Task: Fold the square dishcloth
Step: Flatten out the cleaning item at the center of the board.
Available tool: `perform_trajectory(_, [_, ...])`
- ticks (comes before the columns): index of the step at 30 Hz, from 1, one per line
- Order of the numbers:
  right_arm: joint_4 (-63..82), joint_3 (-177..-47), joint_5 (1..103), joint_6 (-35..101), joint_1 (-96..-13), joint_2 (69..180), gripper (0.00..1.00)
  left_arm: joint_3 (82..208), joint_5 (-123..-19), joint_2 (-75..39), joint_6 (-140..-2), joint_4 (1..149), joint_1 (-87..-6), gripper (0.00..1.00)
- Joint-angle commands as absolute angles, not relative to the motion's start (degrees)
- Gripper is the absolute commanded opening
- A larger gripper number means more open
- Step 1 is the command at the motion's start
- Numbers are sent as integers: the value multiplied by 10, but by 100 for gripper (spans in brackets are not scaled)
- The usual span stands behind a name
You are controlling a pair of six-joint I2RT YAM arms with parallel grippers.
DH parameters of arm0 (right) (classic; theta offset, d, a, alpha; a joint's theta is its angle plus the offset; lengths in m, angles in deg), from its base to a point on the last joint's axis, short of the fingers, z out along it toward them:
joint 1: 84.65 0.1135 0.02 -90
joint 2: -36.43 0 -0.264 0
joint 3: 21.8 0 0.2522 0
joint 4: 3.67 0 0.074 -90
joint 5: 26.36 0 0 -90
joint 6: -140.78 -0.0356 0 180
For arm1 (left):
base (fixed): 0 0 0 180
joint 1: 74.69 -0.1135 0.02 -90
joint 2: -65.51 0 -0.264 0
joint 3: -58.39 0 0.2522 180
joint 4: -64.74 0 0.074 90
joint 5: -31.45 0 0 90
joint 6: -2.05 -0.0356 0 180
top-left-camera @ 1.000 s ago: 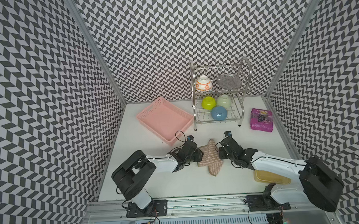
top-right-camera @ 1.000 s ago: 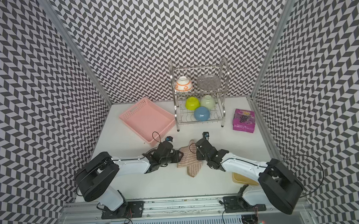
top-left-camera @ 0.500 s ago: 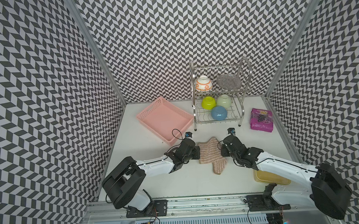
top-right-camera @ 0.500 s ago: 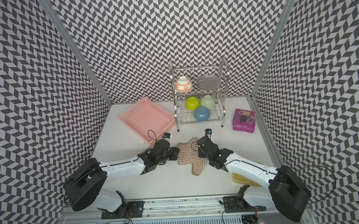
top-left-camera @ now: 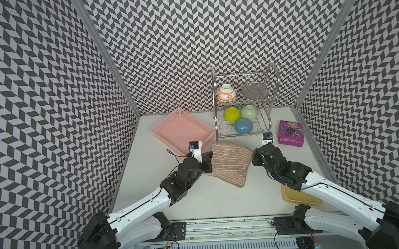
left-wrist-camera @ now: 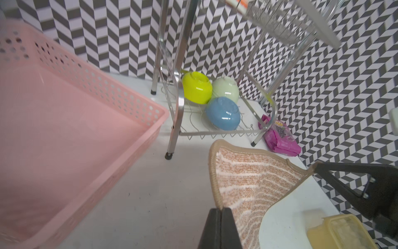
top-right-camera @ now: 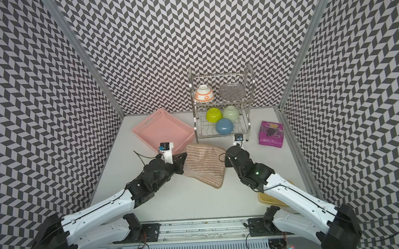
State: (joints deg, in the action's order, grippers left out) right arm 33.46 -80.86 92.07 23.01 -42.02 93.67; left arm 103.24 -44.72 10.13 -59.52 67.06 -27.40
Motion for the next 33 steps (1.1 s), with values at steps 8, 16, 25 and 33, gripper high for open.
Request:
perform_trajectory(8, [401, -875, 853, 223, -417, 836, 0, 1017, -501, 202, -649, 669, -264, 0])
perform_trajectory(16, [475, -927, 781, 181, -418, 838, 0, 1012, -519, 197, -531, 691, -243, 0])
perform_trajectory(25, [456, -952, 835, 183, -425, 946, 0, 1008, -497, 113, -517, 635, -243, 0])
perform_trajectory(33, [293, -919, 878, 193, -486, 1103, 0, 988, -536, -109, -623, 384, -326, 0])
